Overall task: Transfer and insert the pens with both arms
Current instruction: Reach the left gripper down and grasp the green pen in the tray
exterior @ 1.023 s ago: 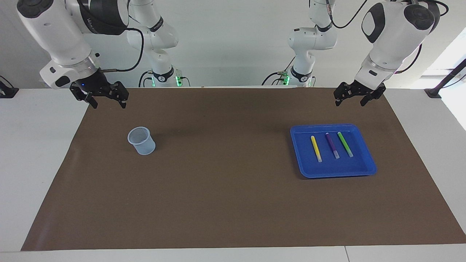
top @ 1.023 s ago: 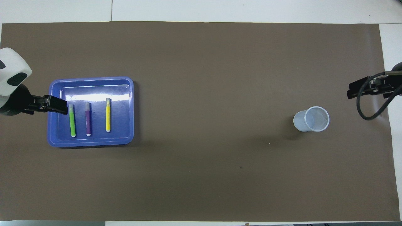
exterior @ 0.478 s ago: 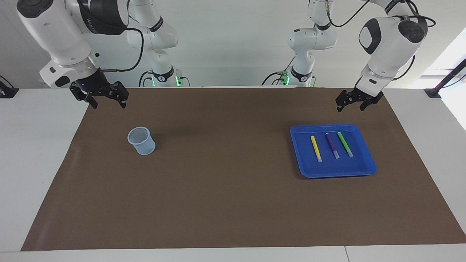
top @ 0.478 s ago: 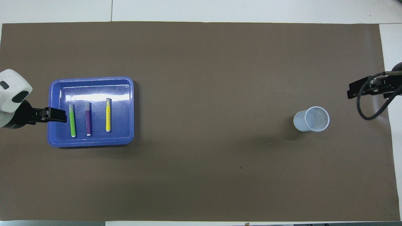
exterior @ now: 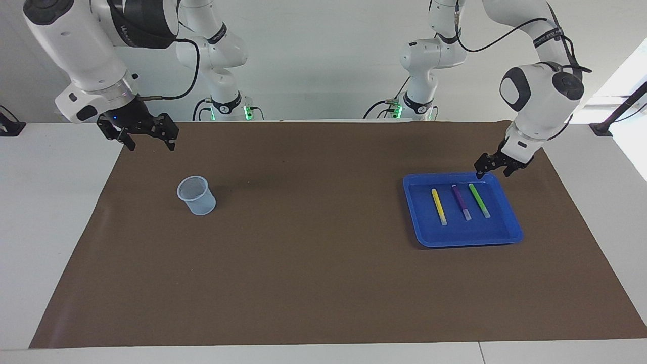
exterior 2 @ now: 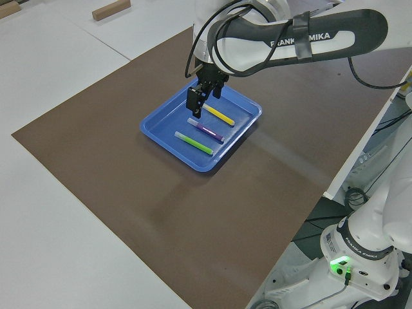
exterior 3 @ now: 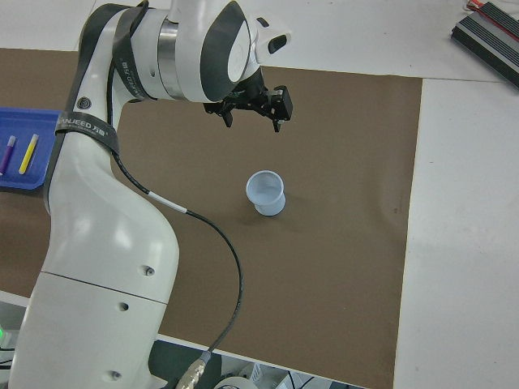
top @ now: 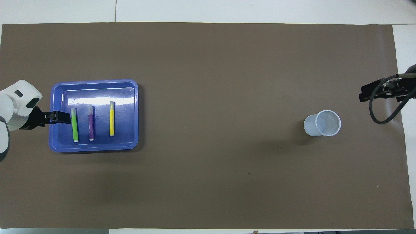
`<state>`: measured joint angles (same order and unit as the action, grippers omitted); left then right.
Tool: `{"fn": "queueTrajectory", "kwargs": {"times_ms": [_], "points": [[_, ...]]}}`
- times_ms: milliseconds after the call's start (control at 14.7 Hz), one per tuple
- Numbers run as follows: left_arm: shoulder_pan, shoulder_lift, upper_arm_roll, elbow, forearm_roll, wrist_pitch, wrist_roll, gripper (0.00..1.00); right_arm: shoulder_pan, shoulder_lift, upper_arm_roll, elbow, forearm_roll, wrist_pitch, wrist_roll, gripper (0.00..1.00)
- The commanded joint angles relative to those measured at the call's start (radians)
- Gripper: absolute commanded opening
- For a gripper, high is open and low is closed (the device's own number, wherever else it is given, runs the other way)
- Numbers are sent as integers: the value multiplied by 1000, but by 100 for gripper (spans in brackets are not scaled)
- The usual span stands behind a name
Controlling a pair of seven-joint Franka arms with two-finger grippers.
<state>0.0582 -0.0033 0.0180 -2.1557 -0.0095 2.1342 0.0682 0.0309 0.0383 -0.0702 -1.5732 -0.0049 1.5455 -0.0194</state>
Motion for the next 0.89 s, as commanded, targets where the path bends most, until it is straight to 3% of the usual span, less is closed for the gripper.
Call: {"fn": "queueTrajectory", "kwargs": {"times_ms": [0,409,819], "points": [[12,92,-3,4,-3,107,16,95,-11,-15,7,-18,14,1,9,100],[17,190,-4,20,-3,171,19,88,-11,-15,7,-18,14,1,9,100],[34,207,-6,20,-9,178,19,81,-11,-15,7,-18,14,1,9,100]]}}
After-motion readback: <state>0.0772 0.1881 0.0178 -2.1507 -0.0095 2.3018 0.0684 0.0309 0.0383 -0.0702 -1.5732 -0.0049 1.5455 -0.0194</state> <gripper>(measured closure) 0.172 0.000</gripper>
